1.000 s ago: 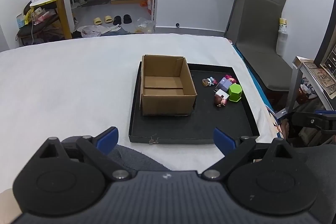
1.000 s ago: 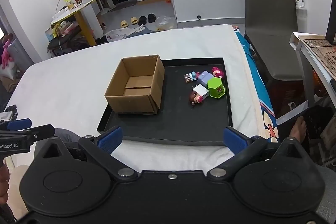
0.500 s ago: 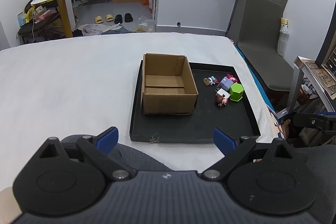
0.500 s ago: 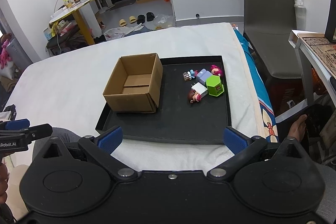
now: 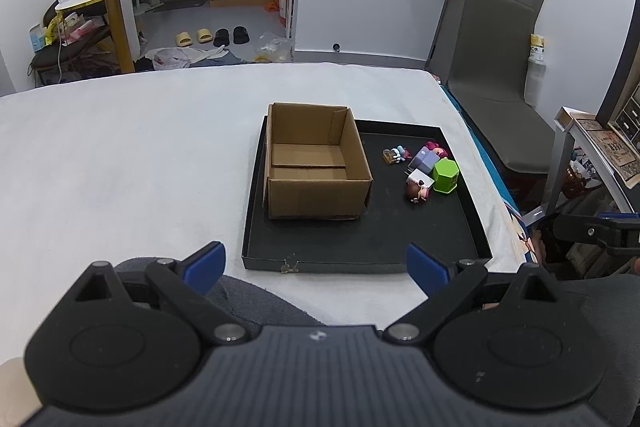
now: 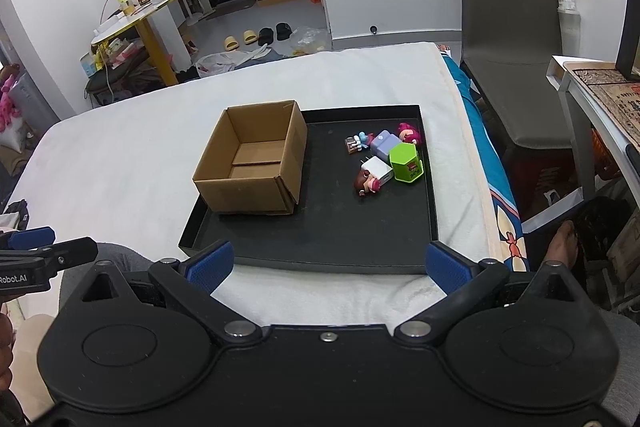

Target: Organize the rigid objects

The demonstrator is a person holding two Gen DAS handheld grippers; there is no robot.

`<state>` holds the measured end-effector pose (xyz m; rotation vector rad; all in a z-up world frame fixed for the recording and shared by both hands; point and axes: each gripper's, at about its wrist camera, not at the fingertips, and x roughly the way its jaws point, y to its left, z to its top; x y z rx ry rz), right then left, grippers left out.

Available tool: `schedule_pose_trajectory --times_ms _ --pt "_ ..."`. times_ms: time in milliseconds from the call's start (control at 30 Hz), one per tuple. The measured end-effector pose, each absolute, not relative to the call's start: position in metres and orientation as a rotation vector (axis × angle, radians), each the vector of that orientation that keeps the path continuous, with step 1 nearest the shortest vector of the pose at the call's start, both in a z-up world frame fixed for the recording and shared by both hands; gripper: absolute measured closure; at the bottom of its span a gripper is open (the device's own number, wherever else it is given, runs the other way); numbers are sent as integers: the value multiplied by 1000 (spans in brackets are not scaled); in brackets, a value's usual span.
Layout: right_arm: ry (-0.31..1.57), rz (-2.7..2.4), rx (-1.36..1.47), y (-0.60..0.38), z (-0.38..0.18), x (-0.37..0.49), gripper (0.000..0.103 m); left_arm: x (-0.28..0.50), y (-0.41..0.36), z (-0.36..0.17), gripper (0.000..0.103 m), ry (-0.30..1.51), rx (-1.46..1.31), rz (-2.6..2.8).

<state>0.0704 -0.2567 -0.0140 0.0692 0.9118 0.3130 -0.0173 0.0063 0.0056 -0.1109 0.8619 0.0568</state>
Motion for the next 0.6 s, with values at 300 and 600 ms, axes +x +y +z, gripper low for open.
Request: schedule_pose_trajectory --times_ms 300,600 --pt "915 312 71 -257 -15 71 0 -19 9 4 7 860 -115 62" --pt "913 310 69 -257 -16 71 0 -20 10 4 7 862 -116 59"
